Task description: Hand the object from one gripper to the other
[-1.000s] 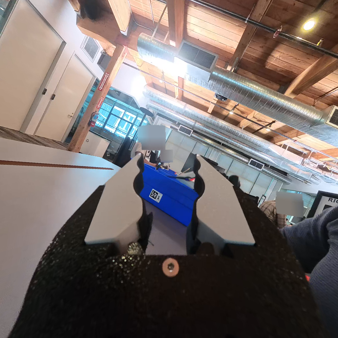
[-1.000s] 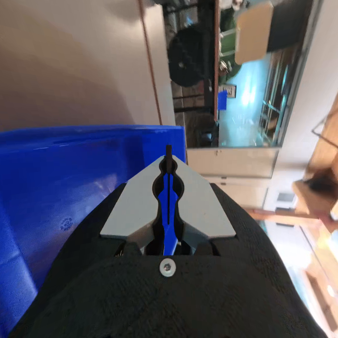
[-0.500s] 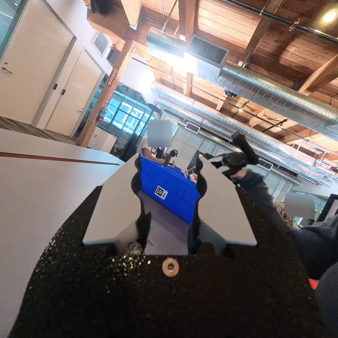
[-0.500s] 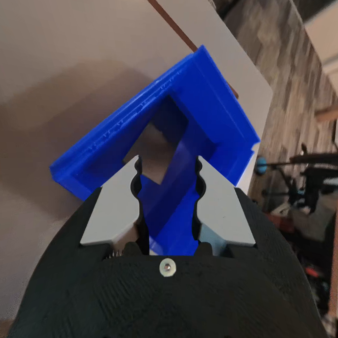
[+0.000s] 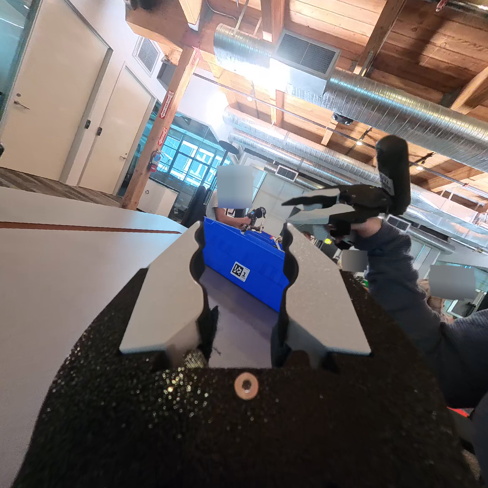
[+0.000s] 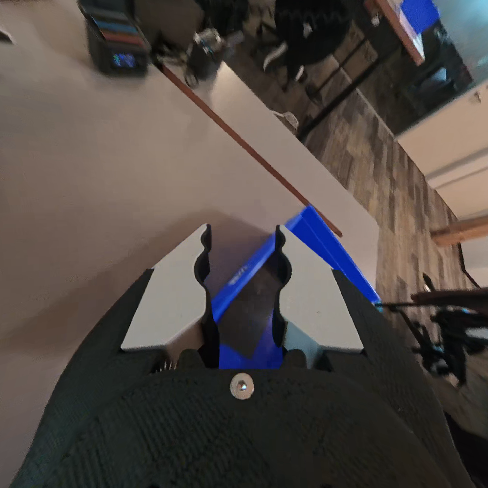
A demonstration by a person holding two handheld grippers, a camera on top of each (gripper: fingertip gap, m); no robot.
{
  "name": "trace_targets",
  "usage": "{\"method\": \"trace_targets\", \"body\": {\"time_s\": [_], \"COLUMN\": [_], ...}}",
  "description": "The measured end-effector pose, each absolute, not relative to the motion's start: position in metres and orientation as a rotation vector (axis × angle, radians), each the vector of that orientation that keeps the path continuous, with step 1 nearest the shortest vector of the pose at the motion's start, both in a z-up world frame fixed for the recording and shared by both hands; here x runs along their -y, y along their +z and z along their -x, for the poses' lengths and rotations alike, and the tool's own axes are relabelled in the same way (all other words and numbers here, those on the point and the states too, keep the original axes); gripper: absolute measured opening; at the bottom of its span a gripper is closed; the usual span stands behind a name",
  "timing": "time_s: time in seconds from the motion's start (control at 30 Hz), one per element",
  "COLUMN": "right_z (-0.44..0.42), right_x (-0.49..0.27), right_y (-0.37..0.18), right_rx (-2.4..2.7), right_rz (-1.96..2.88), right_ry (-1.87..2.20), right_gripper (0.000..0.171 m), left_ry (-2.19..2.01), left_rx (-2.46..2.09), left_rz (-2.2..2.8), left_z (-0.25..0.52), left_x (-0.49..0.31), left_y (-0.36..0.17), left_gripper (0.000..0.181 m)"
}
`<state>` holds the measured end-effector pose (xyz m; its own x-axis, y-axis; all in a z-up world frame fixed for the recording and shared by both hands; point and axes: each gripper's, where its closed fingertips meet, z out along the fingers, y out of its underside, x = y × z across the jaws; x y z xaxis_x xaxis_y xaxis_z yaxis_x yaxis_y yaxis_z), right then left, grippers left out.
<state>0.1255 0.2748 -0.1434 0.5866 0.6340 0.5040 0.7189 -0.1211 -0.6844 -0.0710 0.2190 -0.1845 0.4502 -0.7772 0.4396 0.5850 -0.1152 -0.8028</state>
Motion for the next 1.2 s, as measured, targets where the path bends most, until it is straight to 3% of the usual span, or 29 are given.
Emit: {"method": "trace_targets", "body": {"time_s": [0.03, 0.17, 0.3, 0.47, 0.8, 1.07, 1.2], "right_z": [-0.111, -0.044, 0.003, -0.004, -0.015, -0.014, -0.011], "right_x": [-0.276, -0.296, -0.303, -0.299, -0.3, -0.29, -0.285], "right_y": [-0.146, -0.147, -0.185, -0.198, -0.191, -0.198, -0.203], "right_rx": [1.111, 0.968, 0.823, 0.577, 0.679, 0.875, 0.976], "right_rz": [1.8, 1.591, 1.464, 1.264, 1.137, 1.042, 0.972], "right_ry": [-0.078, 0.139, 0.426, 0.455, 0.441, 0.472, 0.439], "right_gripper": [0.047, 0.048, 0.053, 0.052, 0.056, 0.054, 0.052], "left_ry": [-1.164, -1.144, -1.106, -0.974, -0.742, -0.643, -0.539], "left_rx": [-0.206, -0.201, -0.179, -0.133, -0.145, -0.256, -0.4], "left_rz": [1.222, 1.222, 1.211, 1.176, 1.171, 1.218, 1.308], "left_z": [0.071, 0.072, 0.077, 0.093, 0.102, 0.084, 0.07], "left_x": [-0.219, -0.22, -0.221, -0.223, -0.223, -0.221, -0.218], "left_y": [-0.185, -0.185, -0.184, -0.179, -0.176, -0.179, -0.186], "left_gripper": [0.056, 0.057, 0.061, 0.069, 0.088, 0.092, 0.085]}}
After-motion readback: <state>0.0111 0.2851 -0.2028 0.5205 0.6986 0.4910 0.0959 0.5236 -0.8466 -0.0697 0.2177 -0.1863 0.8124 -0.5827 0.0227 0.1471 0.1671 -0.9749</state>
